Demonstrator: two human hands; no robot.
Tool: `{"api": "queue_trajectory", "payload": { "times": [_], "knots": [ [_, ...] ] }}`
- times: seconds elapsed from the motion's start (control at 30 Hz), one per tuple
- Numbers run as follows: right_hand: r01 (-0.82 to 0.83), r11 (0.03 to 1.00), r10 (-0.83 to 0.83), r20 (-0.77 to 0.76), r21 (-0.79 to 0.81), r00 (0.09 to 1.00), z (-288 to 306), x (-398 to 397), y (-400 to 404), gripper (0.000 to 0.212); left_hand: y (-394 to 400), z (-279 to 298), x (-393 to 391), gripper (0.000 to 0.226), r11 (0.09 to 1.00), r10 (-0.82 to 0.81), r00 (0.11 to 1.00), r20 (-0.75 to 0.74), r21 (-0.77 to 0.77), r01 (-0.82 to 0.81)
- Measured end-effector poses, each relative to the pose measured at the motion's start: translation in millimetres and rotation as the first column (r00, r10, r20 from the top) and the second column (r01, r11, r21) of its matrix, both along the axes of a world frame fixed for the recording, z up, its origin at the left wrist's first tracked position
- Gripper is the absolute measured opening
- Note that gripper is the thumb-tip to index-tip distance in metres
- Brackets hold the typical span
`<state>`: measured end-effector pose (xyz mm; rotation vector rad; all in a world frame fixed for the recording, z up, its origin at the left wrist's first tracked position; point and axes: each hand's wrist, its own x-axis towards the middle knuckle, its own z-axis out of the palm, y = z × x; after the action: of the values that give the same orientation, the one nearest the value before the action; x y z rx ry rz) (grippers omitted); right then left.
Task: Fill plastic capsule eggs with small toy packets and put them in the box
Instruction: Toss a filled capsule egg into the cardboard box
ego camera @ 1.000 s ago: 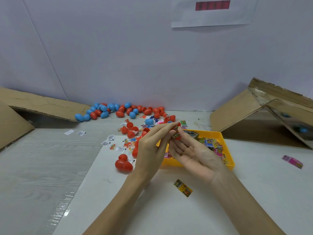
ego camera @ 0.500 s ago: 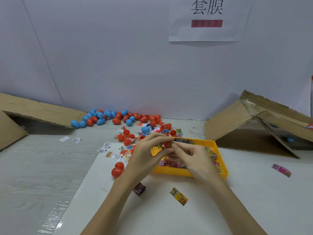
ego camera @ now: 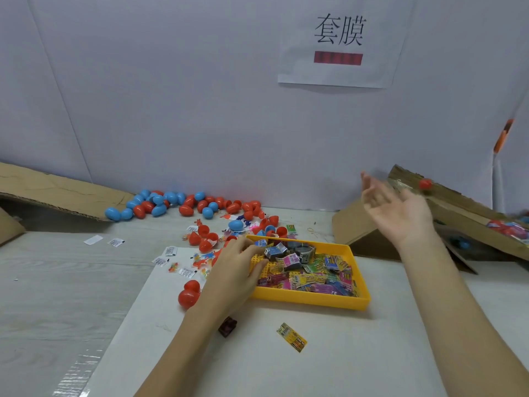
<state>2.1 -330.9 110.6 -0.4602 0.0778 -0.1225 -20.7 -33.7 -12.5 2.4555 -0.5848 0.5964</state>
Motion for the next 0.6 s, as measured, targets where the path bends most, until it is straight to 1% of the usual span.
{"api": "queue_trajectory", "payload": {
  "times": [0.03,0.07,0.13,0.2,0.27,0.33,0.4,0.43,0.47,0.53,0.57,0.6],
  "knots": [
    [-0.043,0.994,0.039,-0.045,-0.104,0.998,-7.7,1.4,4.0,0.053,0.7,-0.6,0.6,0.031,1.0,0.014,1.0,-0.017,0.008,-0.014],
    [-0.102,0.974,0.087,-0.083,-0.202,0.993,-18.8,0.9,12.0,0.051,1.0,-0.5,1.0,0.032,0.999,0.028,0.999,-0.023,0.021,-0.028],
    [-0.224,0.919,0.184,-0.149,-0.324,0.971,-47.3,-4.3,33.7,0.044,-0.8,0.9,1.0,0.036,0.997,0.053,0.998,-0.032,0.052,-0.051],
    [-0.332,0.864,0.269,-0.211,-0.379,0.94,-74.9,-10.9,56.4,0.04,-4.0,3.4,-0.8,0.043,0.994,0.09,0.993,-0.076,0.07,-0.085],
    [-0.405,0.817,0.323,-0.255,-0.411,0.911,-92.0,-13.9,73.2,0.038,-6.4,5.5,-0.2,0.054,0.986,0.132,0.984,-0.118,0.114,-0.119],
    [-0.434,0.783,0.35,-0.262,-0.446,0.899,-97.9,-12.9,81.3,0.036,-6.8,6.6,4.6,0.066,0.971,0.161,0.978,-0.135,0.201,-0.133],
    [-0.43,0.787,0.36,-0.236,-0.442,0.903,-100.2,-10.4,80.8,0.035,-5.4,8.9,16.5,0.071,0.967,0.159,0.973,-0.169,0.224,-0.119],
    [-0.425,0.789,0.362,-0.223,-0.444,0.905,-100.6,-9.5,79.7,0.034,-3.5,11.9,25.3,0.069,0.977,0.147,0.969,-0.198,0.183,-0.111],
    [-0.424,0.783,0.365,-0.215,-0.456,0.906,-101.3,-9.1,79.1,0.033,0.1,15.9,36.1,0.064,0.988,0.135,0.964,-0.23,0.109,-0.113],
    [-0.416,0.769,0.367,-0.198,-0.486,0.909,-102.4,-8.9,79.5,0.032,14.7,25.4,67.3,0.052,0.985,0.162,0.956,-0.244,-0.022,-0.172],
    [-0.411,0.762,0.367,-0.19,-0.501,0.911,-103.6,-7.0,80.3,0.031,25.9,30.1,86.7,0.047,0.974,0.216,0.949,-0.229,-0.02,-0.226],
    [-0.405,0.755,0.361,-0.187,-0.517,0.913,-104.9,-7.1,80.4,0.03,38.3,33.6,104.3,0.044,0.958,0.284,0.934,-0.216,0.02,-0.286]
  ]
}}
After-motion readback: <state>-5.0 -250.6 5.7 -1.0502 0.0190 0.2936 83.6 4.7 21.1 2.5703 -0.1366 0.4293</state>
